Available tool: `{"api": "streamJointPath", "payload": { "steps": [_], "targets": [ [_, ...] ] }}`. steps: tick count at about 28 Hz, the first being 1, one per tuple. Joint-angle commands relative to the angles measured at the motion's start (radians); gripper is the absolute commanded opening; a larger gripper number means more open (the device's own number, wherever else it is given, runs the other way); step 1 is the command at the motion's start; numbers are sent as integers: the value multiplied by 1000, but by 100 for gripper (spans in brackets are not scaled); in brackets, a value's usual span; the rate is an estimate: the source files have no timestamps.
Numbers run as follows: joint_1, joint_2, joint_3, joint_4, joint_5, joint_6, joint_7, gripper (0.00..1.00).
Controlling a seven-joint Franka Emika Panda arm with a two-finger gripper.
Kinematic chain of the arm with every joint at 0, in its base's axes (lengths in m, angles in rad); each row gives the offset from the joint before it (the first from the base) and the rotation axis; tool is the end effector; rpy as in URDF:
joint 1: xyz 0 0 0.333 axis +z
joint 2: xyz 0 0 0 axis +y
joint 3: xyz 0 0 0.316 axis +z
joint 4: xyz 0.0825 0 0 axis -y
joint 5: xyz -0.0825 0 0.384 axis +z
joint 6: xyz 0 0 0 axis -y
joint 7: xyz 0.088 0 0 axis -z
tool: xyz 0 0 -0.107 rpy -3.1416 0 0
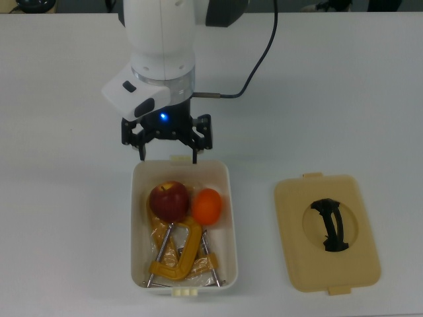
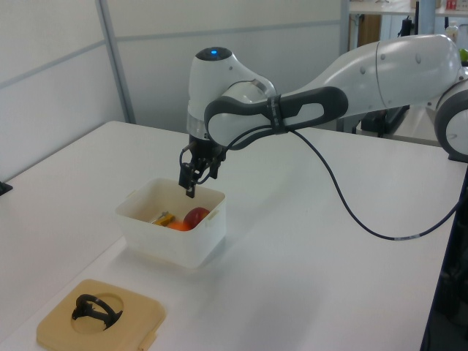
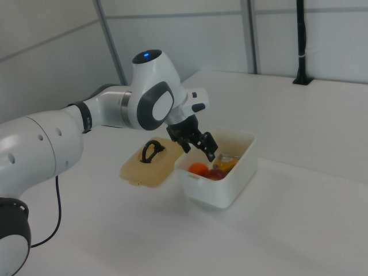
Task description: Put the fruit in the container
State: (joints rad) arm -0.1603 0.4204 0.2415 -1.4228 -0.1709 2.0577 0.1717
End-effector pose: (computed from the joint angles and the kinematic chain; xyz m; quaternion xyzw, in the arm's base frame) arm 0.7038 0.0188 0.4849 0.9926 -0.0293 0.1163 0.0176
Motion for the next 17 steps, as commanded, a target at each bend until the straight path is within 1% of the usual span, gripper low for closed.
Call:
{"api": "streamJointPath", "payload": {
  "steps": [1, 2, 6, 7, 10, 12, 13, 15, 17],
  "targets": [
    [16, -112, -59, -28, -2, -189, -41, 100],
    [16, -139, -71, -28, 1, -258, -75, 100],
    [25, -189, -102, -27, 13, -370, -130, 100],
    [39, -212, -132, -27, 25, -402, -153, 100],
    [76, -239, -191, -27, 57, -424, -181, 100],
    [93, -256, -226, -27, 92, -432, -198, 100],
    [97, -271, -251, -25, 126, -438, -213, 100],
    [96, -279, -257, -24, 151, -444, -227, 100],
    [88, -282, -257, -22, 157, -453, -236, 100]
  ]
}}
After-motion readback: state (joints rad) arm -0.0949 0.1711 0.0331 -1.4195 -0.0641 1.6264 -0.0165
